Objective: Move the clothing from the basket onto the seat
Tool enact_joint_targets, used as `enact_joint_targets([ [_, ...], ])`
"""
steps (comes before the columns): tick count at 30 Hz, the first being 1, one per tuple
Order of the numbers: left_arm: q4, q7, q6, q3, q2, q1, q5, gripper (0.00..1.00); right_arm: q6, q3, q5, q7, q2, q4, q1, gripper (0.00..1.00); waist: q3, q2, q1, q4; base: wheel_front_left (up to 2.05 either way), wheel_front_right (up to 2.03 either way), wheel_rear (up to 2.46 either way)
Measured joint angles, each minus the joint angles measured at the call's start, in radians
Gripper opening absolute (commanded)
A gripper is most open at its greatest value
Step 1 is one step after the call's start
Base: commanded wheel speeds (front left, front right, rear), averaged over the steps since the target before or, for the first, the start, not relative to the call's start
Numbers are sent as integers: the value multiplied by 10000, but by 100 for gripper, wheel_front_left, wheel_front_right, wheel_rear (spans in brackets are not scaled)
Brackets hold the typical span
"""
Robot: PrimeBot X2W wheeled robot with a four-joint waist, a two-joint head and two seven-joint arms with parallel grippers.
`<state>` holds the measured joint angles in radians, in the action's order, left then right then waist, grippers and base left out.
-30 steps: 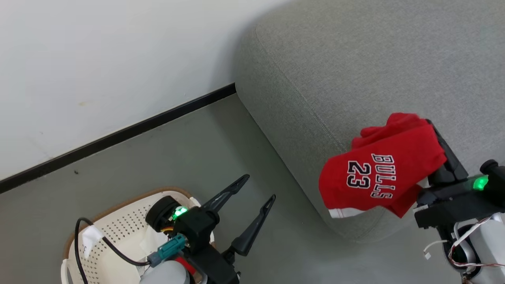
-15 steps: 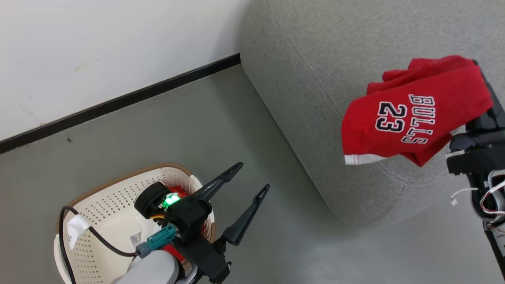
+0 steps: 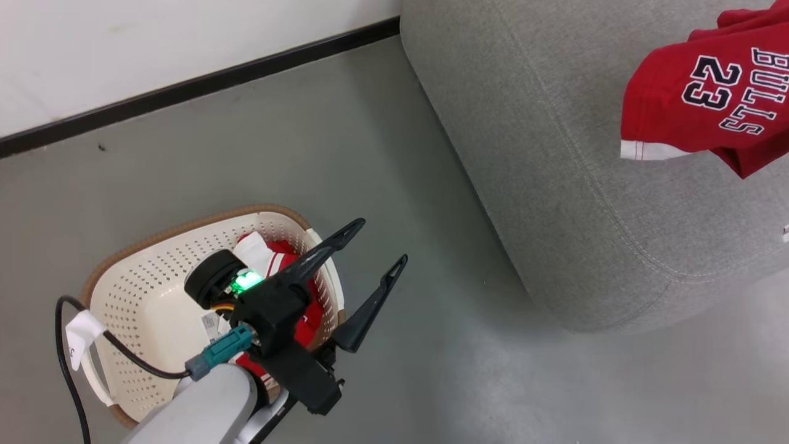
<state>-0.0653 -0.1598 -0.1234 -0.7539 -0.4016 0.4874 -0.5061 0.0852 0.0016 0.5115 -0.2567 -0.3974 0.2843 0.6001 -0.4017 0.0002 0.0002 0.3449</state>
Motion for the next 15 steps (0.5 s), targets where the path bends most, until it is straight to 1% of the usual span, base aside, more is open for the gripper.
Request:
enact_joint_targets([
  [6, 176, 73, 0, 73, -119, 44, -2, 100, 29, -518, 316, 2, 2, 796, 499, 0, -517, 0, 0, -259, 0, 0, 0],
  [10, 307, 132, 0, 207, -278, 225, -2, 100, 29, -679, 460, 2, -17, 1179, 1023, 0, -846, 0, 0, -414, 0, 0, 0],
  [15, 443, 186, 0, 309, -407, 391, -4, 100, 38, -930, 579, 0, -245, 1647, 1743, 0, -1223, 0, 0, -587, 0, 0, 0],
])
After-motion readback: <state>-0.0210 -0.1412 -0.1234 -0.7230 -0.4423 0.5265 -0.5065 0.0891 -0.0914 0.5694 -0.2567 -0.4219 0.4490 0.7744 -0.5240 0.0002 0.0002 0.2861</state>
